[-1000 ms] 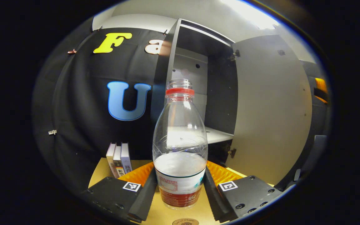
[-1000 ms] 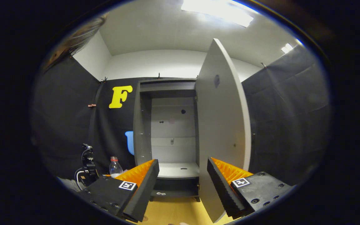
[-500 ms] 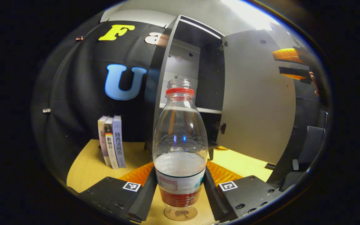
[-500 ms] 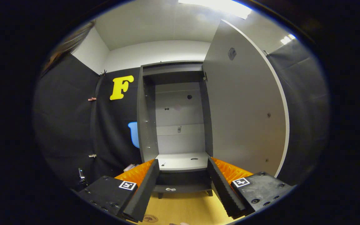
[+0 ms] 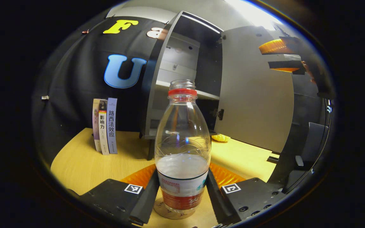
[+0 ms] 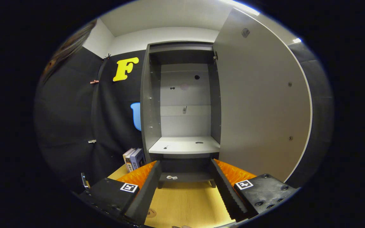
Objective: Open the cabinet door with the right hand, grasp the bottle in the cabinet with the left hand and place it on the coaster, then close the cabinet door with the right hand.
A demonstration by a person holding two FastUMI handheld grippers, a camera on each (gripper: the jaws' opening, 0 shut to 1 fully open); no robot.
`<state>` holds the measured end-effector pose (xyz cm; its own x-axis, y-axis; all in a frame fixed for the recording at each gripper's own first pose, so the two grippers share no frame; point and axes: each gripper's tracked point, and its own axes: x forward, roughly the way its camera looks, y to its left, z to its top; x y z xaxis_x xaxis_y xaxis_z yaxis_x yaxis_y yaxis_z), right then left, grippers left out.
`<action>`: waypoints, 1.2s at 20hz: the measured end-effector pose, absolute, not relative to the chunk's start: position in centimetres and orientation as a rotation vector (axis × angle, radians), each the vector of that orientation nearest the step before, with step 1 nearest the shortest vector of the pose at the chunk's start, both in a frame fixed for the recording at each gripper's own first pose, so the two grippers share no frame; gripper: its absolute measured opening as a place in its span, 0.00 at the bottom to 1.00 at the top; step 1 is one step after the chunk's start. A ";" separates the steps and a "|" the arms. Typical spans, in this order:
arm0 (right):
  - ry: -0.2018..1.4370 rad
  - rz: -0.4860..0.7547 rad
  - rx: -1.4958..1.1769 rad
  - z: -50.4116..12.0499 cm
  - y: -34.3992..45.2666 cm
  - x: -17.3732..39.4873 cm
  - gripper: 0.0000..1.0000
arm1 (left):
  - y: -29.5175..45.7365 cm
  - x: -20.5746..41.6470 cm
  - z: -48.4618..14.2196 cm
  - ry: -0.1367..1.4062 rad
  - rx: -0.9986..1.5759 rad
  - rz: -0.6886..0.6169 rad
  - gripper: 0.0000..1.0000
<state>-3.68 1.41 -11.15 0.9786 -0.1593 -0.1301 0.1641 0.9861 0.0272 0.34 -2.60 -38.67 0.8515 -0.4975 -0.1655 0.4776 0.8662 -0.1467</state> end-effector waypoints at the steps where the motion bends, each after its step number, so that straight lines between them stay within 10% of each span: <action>1: 0.139 -0.165 0.036 -11.7 1.2 -3.5 0.95 | -2.6 0.5 -39.0 0.207 -0.095 -0.510 0.76; 24: 0.291 -0.137 0.058 -17.3 0.9 -1.6 0.96 | -2.4 -0.1 -44.0 0.294 -0.048 -0.510 0.82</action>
<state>-1.64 0.88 -17.31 0.9487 -0.1266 -0.2897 0.1432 0.9890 0.0367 -0.05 -2.38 -43.98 0.8319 -0.4874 -0.2653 0.4736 0.8727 -0.1184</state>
